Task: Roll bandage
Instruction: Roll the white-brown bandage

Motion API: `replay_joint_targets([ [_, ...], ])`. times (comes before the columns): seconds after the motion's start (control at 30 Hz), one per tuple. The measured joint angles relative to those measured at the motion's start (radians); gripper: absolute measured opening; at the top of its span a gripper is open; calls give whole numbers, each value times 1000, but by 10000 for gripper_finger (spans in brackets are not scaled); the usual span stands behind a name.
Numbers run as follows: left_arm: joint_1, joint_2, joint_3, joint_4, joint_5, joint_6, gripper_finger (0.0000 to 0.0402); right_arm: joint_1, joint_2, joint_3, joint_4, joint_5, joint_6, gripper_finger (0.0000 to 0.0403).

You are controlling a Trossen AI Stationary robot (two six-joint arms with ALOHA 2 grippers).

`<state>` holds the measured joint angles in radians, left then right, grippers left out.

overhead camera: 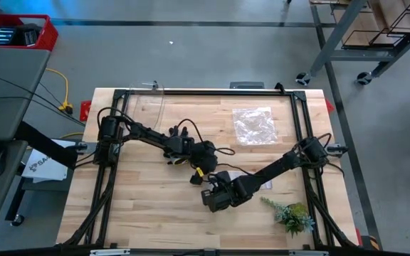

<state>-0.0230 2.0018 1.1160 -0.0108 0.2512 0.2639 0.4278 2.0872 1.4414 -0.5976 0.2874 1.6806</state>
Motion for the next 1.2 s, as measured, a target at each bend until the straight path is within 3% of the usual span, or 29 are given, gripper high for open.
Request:
replay_joint_targets([
  [0.5,19,-34,0,-47,12,-45,0,25,0,49,-9,-11,-88,0],
  [0.8,40,-37,0,-40,9,-12,0,76,0,50,-90,-75,-39,0],
  [1.03,42,-11,0,72,0,53,0,90,0,49,-212,-65,-17,0],
  [1.2,43,28,0,146,-42,32,0,87,0,49,-193,-64,-21,0],
])
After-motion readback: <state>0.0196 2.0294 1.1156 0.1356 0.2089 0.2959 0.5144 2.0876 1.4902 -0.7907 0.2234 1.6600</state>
